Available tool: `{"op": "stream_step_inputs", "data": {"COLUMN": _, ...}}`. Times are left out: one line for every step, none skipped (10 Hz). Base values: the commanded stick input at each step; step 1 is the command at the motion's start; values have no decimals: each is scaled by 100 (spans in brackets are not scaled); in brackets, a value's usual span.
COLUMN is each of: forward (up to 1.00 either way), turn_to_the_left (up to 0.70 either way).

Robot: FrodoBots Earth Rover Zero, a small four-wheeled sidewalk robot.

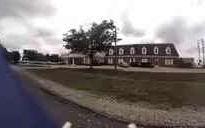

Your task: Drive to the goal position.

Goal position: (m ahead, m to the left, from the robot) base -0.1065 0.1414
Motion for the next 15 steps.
{"op": "stream_step_inputs", "data": {"forward": 0, "turn_to_the_left": 45}}
{"op": "stream_step_inputs", "data": {"forward": 0, "turn_to_the_left": 45}}
{"op": "stream_step_inputs", "data": {"forward": 0, "turn_to_the_left": 45}}
{"op": "stream_step_inputs", "data": {"forward": 0, "turn_to_the_left": 45}}
{"op": "stream_step_inputs", "data": {"forward": 0, "turn_to_the_left": 45}}
{"op": "stream_step_inputs", "data": {"forward": 0, "turn_to_the_left": 45}}
{"op": "stream_step_inputs", "data": {"forward": 0, "turn_to_the_left": 45}}
{"op": "stream_step_inputs", "data": {"forward": 0, "turn_to_the_left": 45}}
{"op": "stream_step_inputs", "data": {"forward": 0, "turn_to_the_left": 45}}
{"op": "stream_step_inputs", "data": {"forward": 0, "turn_to_the_left": 45}}
{"op": "stream_step_inputs", "data": {"forward": 0, "turn_to_the_left": 45}}
{"op": "stream_step_inputs", "data": {"forward": 0, "turn_to_the_left": 45}}
{"op": "stream_step_inputs", "data": {"forward": 0, "turn_to_the_left": 45}}
{"op": "stream_step_inputs", "data": {"forward": 0, "turn_to_the_left": 45}}
{"op": "stream_step_inputs", "data": {"forward": 0, "turn_to_the_left": 45}}
